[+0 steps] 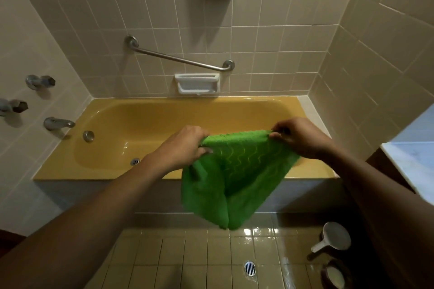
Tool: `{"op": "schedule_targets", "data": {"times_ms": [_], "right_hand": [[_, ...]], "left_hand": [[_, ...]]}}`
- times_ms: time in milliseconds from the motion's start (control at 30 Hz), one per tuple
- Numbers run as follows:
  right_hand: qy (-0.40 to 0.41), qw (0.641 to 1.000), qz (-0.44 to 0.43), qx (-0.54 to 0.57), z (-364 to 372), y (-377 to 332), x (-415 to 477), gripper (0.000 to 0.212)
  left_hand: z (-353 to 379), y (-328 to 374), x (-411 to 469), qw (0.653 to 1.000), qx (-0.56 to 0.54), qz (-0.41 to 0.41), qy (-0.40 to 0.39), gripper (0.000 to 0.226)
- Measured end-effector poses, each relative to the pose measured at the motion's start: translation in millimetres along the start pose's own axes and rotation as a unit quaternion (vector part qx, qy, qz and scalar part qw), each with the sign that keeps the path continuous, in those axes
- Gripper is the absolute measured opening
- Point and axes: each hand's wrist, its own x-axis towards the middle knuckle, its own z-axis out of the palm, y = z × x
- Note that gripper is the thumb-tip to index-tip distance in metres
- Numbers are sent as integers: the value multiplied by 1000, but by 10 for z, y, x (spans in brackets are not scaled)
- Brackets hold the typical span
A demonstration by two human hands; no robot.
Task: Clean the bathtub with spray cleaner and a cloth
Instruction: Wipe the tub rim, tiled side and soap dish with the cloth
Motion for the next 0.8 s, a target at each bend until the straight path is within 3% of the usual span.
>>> {"op": "schedule_targets", "data": {"times_ms": [67, 167, 333, 567, 800], "right_hand": [[51, 998, -3, -33, -103, -3, 14, 17], [97, 994, -35, -21, -226, 7, -1, 17], [15, 993, -84, -78, -461, -28, -132, 11], [-34, 974, -82, -209, -783, 285, -355, 15], [-3, 979, -2, -202, -739, 664, -528, 15]], "left_hand": [[43, -56, -36, 999, 33, 0, 23, 19], [194, -163, -95, 995, -73, -35, 55, 18], [529, -309, -237, 994, -98, -45, 30, 10], [789, -553, -439, 994, -47, -77, 59, 25], [653, -668, -477, 946, -270, -145, 110, 5]]}}
